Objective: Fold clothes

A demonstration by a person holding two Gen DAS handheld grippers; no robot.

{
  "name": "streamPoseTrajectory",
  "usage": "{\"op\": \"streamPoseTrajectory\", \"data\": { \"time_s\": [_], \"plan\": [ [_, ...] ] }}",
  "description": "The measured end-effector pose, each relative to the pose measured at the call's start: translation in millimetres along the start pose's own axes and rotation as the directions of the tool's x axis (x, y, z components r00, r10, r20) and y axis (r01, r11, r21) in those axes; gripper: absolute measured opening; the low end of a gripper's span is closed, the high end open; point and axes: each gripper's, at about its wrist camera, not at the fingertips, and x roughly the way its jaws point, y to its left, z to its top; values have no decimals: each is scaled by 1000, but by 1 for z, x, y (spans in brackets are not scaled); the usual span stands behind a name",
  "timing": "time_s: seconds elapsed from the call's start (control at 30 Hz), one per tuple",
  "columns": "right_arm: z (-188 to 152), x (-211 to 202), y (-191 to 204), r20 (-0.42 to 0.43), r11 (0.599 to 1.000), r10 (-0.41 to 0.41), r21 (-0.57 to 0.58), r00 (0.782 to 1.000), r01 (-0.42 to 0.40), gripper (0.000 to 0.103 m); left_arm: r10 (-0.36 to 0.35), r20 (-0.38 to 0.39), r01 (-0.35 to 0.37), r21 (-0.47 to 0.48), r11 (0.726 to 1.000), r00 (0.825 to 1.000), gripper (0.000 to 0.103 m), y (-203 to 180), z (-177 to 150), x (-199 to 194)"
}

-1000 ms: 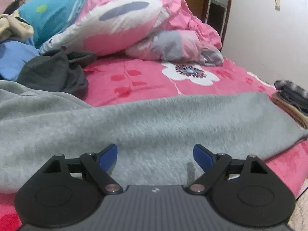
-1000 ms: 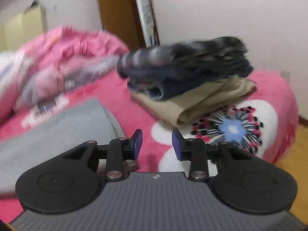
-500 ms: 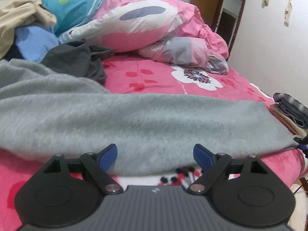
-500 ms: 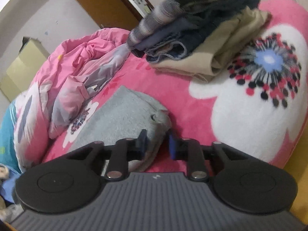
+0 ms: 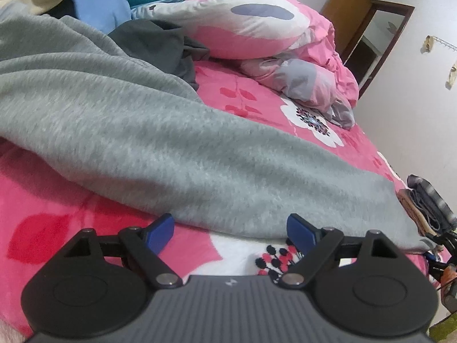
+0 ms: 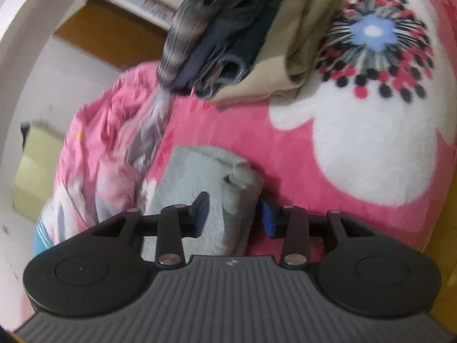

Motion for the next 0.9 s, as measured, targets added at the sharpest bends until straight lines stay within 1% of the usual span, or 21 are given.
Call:
{"op": "streamPoseTrajectory", "data": {
  "time_s": [0.07, 0.1, 0.33, 0.4, 0.5, 0.53, 0.57, 0.67, 0.73, 0.83, 0.9],
  "plan": [
    [0, 0, -6, 7, 999, 6, 50, 1000, -6, 41, 0, -4, 0, -12, 1000, 1000, 87, 3, 1, 2],
    [-1, 2, -6, 6, 999, 5, 53, 1000, -5, 41, 0, -6, 0, -19, 1000, 1000, 87, 4, 1, 4],
    [-3, 21, 11, -22, 999, -25, -40, 999, 24, 41, 1, -6, -1, -52, 999, 1000, 87, 8, 3, 12],
    [-2, 13, 10, -6, 1000, -21, -12, 1000, 21, 41, 5, -6, -5, -49, 999, 1000, 87, 7, 3, 11],
    [-3, -11, 1, 59, 997, -5, 72, 998, 1, 43, 3, -6, -3, -53, 999, 1000, 87, 8, 2, 9],
    [-4, -15, -2, 66, 996, 0, 93, 998, -6, 44, 3, -7, -3, -53, 999, 1000, 87, 9, 2, 10],
    [-7, -15, -5, 51, 995, 5, 104, 999, -11, 46, 4, -8, -4, -52, 999, 1000, 87, 9, 2, 12],
    [-13, -13, -13, 11, 991, 23, 134, 1000, -25, 47, 7, -9, -8, -48, 999, 1000, 88, 7, 3, 15],
    [-14, -9, -11, -1, 991, 31, 129, 1000, -31, 47, 11, -11, -12, -49, 999, 1000, 89, 6, 5, 17],
    [-14, 7, -8, -47, 990, 63, 129, 997, -56, 47, 20, -10, -21, -59, 998, 1000, 89, 4, 7, 21],
    [-12, 16, -3, -55, 993, 68, 96, 996, -63, 45, 28, -8, -28, -67, 997, 1000, 89, 3, 10, 24]
  ]
}}
